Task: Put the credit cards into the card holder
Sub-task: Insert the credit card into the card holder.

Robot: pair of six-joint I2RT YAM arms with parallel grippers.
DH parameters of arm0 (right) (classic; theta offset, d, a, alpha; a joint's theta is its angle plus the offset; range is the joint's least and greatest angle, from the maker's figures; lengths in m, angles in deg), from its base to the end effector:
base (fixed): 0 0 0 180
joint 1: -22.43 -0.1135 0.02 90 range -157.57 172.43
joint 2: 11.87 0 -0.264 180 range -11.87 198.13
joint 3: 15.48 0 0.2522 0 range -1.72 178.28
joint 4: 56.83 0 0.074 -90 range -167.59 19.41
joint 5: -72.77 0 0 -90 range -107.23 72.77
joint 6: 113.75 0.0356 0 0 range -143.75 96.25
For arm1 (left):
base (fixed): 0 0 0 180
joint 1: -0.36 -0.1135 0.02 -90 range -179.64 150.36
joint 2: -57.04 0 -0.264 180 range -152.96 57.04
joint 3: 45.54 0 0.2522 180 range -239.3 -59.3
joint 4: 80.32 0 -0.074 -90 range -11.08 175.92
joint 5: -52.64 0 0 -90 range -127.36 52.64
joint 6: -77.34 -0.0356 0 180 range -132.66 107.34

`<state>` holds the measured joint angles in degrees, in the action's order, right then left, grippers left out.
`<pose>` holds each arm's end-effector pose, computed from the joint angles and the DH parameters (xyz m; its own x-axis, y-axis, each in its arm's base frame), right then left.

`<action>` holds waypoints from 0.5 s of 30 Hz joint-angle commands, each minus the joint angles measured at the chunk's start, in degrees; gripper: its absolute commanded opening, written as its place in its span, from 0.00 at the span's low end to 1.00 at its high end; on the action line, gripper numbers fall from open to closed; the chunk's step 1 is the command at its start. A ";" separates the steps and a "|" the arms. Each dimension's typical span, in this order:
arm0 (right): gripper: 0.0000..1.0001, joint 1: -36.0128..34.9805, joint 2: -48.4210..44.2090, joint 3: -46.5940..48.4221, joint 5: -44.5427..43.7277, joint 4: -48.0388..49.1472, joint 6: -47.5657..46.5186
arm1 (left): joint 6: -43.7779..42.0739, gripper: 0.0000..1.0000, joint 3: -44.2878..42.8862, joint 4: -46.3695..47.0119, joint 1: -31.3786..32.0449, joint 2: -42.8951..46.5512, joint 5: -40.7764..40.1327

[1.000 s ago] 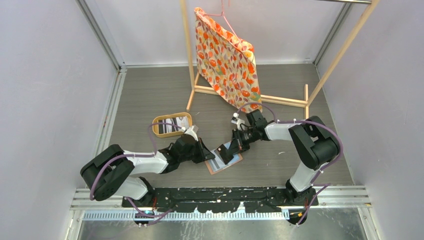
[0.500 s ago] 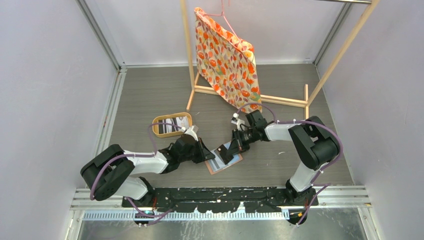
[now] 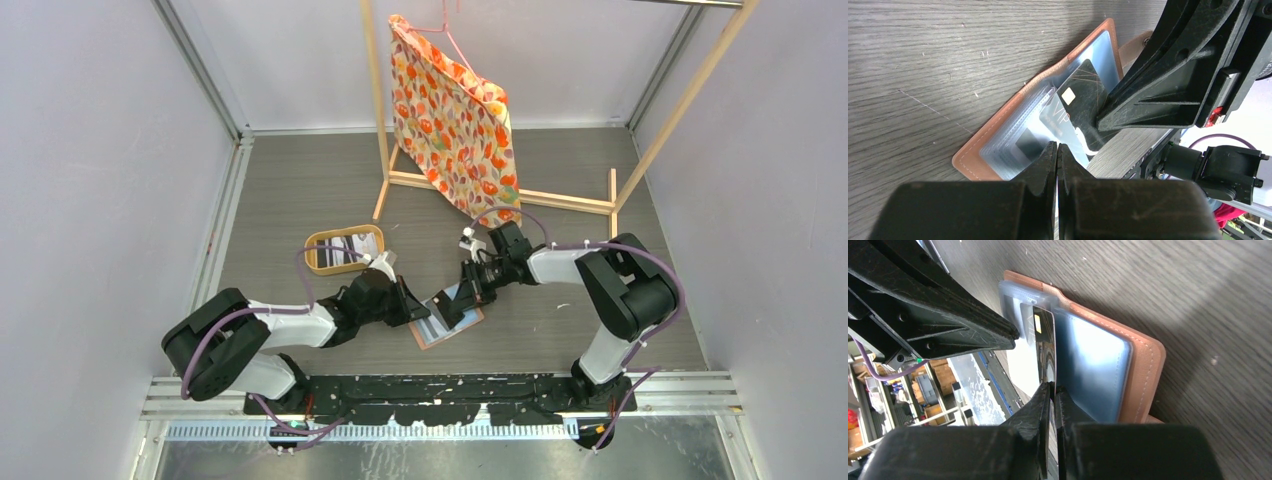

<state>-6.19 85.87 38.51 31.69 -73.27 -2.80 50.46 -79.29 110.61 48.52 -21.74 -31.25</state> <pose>0.2383 0.1606 0.1162 -0.9415 -0.2461 -0.2304 -0.3288 0.5197 0.7886 0.1556 -0.1794 0.1327 -0.8823 -0.3442 -0.3212 0.0279 0.6427 -0.7656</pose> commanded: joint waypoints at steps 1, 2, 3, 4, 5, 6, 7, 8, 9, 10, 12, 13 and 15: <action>0.10 -2.04 -1.10 -0.51 -1.57 2.11 -0.25 | 0.23 0.01 0.96 2.07 0.17 -0.45 0.14; 0.11 -2.15 -0.93 -0.33 -1.26 2.08 -0.21 | 0.24 0.01 1.04 2.18 0.13 -0.43 0.11; 0.11 -2.30 -0.91 -0.33 -1.14 1.98 -0.18 | 0.30 0.01 1.13 2.35 0.12 -0.45 0.12; 0.11 -2.35 -1.08 -0.28 -1.25 1.94 -0.27 | 0.27 0.01 1.25 2.57 0.09 -0.34 0.13; 0.12 -2.35 -1.11 -0.32 -1.21 1.89 -0.29 | 0.27 0.01 1.33 2.75 0.15 -0.30 0.05; 0.13 -2.37 -1.02 -0.35 -1.09 1.83 -0.30 | 0.26 0.01 1.43 3.00 0.12 -0.17 0.04; 0.13 -2.40 -1.06 -0.26 -1.11 1.59 -0.41 | 0.15 0.01 1.56 3.45 0.10 -0.08 0.11; 0.14 -2.43 -0.97 -0.11 -1.07 1.09 -0.84 | -0.02 0.01 1.61 3.85 0.15 -0.01 0.25; 0.15 -2.45 -0.84 0.00 -0.99 0.90 -0.90 | -0.12 0.02 1.74 4.32 0.16 0.08 0.41; 0.16 -2.46 -0.87 0.04 -0.94 0.72 -0.98 | -0.22 0.03 1.90 5.00 0.17 0.17 0.61; 0.18 -2.47 -0.88 0.29 -0.99 0.06 -1.32 | -0.42 0.06 2.33 6.83 0.12 0.65 1.06; 0.19 -2.43 -0.87 0.44 -1.01 -0.26 -1.46 | -0.43 0.07 2.51 7.65 0.11 0.79 1.09; 0.20 -2.41 -0.88 0.69 -1.05 -0.99 -1.85 | -0.91 0.09 2.40 8.89 0.14 1.29 1.45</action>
<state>-8.00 85.87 38.51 31.56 -72.39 -2.78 50.39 -77.39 114.13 48.52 -21.74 -30.66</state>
